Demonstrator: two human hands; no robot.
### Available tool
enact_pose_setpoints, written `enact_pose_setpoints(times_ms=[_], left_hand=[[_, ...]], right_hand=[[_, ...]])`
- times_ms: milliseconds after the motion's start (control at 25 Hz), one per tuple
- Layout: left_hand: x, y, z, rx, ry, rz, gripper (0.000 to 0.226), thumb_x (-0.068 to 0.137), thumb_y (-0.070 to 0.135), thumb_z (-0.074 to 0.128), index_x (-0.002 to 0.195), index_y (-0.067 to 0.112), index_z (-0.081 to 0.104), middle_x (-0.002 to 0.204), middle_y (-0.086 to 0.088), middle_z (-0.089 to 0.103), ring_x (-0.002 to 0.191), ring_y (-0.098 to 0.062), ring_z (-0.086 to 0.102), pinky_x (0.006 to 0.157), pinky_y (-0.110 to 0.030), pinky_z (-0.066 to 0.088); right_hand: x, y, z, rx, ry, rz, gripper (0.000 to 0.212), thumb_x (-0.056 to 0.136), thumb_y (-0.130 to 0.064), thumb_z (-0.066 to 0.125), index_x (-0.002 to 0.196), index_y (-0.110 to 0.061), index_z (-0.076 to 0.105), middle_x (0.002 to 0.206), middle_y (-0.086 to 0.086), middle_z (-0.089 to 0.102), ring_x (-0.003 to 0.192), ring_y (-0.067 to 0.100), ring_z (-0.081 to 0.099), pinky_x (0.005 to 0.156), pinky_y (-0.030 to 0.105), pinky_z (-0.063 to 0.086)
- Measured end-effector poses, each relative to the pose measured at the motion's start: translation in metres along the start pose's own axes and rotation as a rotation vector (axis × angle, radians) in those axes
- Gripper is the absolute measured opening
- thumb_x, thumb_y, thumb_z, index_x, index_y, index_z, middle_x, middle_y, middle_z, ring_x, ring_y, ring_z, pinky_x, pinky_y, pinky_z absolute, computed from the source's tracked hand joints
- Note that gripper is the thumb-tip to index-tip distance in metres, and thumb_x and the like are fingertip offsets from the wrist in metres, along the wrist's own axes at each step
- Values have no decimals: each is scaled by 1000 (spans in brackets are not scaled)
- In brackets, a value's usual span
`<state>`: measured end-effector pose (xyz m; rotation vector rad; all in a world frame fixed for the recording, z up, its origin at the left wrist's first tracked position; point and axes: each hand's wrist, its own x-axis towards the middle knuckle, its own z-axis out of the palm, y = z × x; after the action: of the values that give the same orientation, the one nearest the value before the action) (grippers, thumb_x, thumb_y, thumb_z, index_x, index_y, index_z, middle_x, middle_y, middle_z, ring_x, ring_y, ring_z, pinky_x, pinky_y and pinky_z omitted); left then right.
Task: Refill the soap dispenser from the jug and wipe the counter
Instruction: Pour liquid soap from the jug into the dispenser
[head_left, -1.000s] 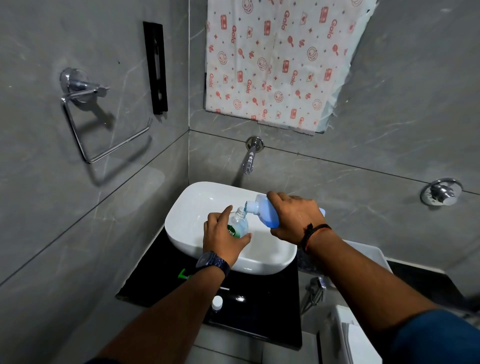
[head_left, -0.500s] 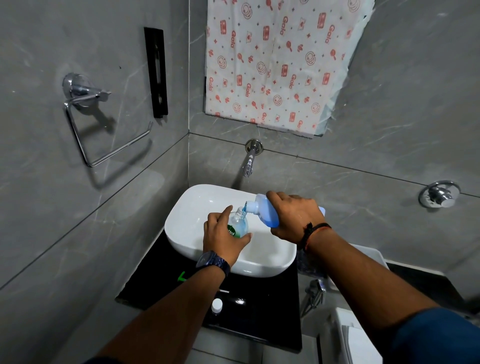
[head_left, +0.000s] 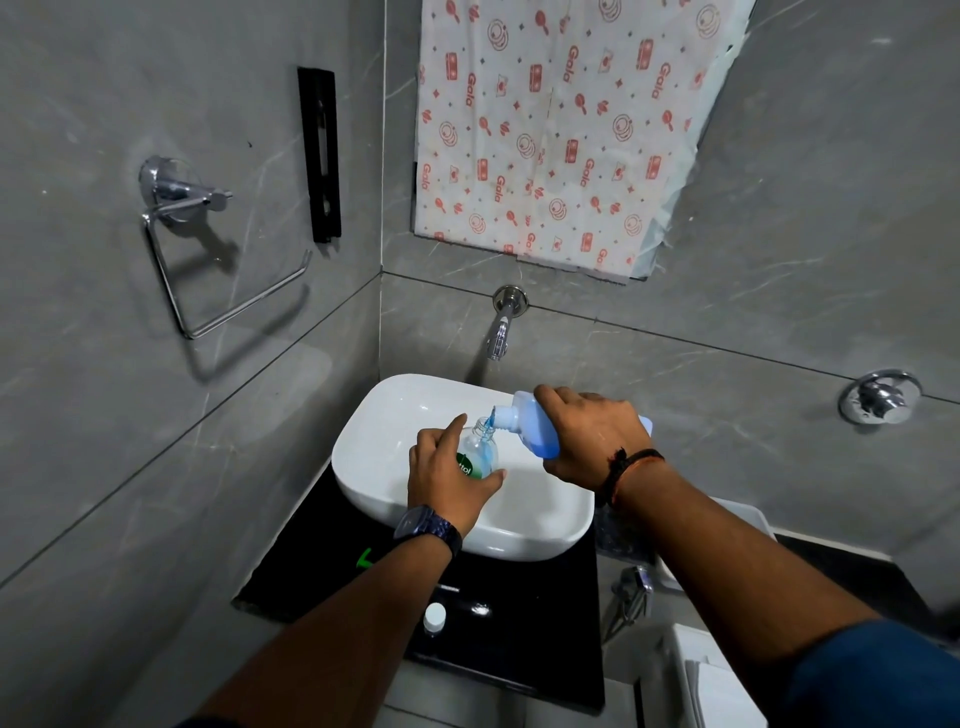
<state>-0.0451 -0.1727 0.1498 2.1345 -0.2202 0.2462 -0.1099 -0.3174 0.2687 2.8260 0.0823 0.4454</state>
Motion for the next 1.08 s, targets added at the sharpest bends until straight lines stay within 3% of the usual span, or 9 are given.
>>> enact_pose_setpoints(times_ms=[440, 1080], left_hand=[[-1, 4, -5, -7, 1, 3, 87, 55, 44, 83, 131, 33, 41, 116, 0, 45, 107, -21, 46, 85, -31, 45], [-3, 10, -8, -27, -2, 6, 88, 56, 43, 83, 132, 32, 41, 116, 1, 45, 107, -21, 46, 86, -31, 45]], right_hand=[[1, -1, -4, -20, -2, 5, 57, 75, -43, 69, 121, -24, 41, 110, 1, 64, 87, 26, 61, 61, 28, 33], [1, 3, -8, -37, 4, -3, 57, 72, -38, 70, 119, -23, 41, 107, 2, 64, 84, 27, 61, 60, 29, 37]])
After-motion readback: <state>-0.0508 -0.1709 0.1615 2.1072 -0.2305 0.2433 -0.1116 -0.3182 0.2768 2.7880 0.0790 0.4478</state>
